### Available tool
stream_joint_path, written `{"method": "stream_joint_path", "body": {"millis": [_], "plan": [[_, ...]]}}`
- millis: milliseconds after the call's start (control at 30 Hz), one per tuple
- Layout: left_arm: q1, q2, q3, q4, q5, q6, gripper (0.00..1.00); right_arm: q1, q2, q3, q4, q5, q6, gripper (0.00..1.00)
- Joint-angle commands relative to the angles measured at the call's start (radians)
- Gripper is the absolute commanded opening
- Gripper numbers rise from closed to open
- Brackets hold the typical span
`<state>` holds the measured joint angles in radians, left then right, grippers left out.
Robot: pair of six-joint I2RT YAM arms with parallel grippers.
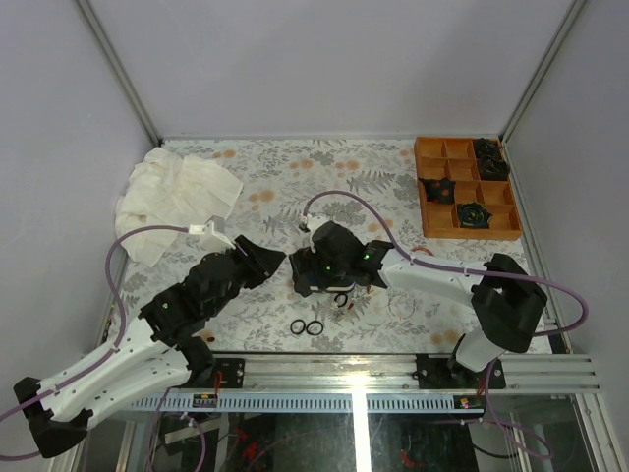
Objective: Organize the mixed jewelry
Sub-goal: Close the jewelry box at the center of the board, then reset both arms
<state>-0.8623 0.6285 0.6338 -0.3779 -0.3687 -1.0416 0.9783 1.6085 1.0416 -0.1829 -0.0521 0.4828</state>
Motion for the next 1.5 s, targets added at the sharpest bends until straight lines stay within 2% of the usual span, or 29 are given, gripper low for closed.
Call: {"method": "stream_joint_path", "body": {"millis": [0,167,267,300,367,400,600,733,867,1100,1467], "plan": [[0.006,-0.006,0.038,0.01,0.007,0.033,0.4,0.003,-0.077,-0.003,0.108,-0.005,0.016,0.99],[0.008,0.0,0.06,-0.015,-0.016,0.056,0.42,0.003,-0.17,-0.003,0.074,0.103,0.008,1.0],[0.009,0.002,0.08,-0.032,-0.031,0.086,0.55,0.002,-0.262,-0.035,0.041,0.182,-0.001,1.0],[0.011,0.003,0.088,-0.038,-0.036,0.098,0.6,0.002,-0.291,-0.044,0.018,0.211,-0.003,1.0],[0.01,0.009,0.114,-0.061,-0.049,0.124,0.98,0.002,-0.35,-0.067,-0.032,0.273,-0.01,1.0],[0.01,0.014,0.129,-0.079,-0.063,0.132,1.0,0.003,-0.376,-0.078,-0.059,0.301,-0.016,1.0],[0.012,0.037,0.218,-0.155,-0.098,0.189,1.0,0.002,-0.606,-0.171,-0.171,0.436,-0.049,0.99],[0.012,0.054,0.289,-0.205,-0.133,0.214,1.0,0.002,-0.709,-0.131,-0.341,0.502,-0.021,0.99],[0.012,0.07,0.346,-0.242,-0.165,0.245,1.0,0.003,-0.786,-0.107,-0.43,0.523,-0.016,1.0],[0.012,0.061,0.373,-0.276,-0.195,0.252,1.0,0.003,-0.893,-0.145,-0.44,0.565,-0.007,0.99],[0.012,0.055,0.329,-0.285,-0.197,0.226,1.0,0.003,-0.927,-0.151,-0.439,0.587,-0.018,0.98]]}}
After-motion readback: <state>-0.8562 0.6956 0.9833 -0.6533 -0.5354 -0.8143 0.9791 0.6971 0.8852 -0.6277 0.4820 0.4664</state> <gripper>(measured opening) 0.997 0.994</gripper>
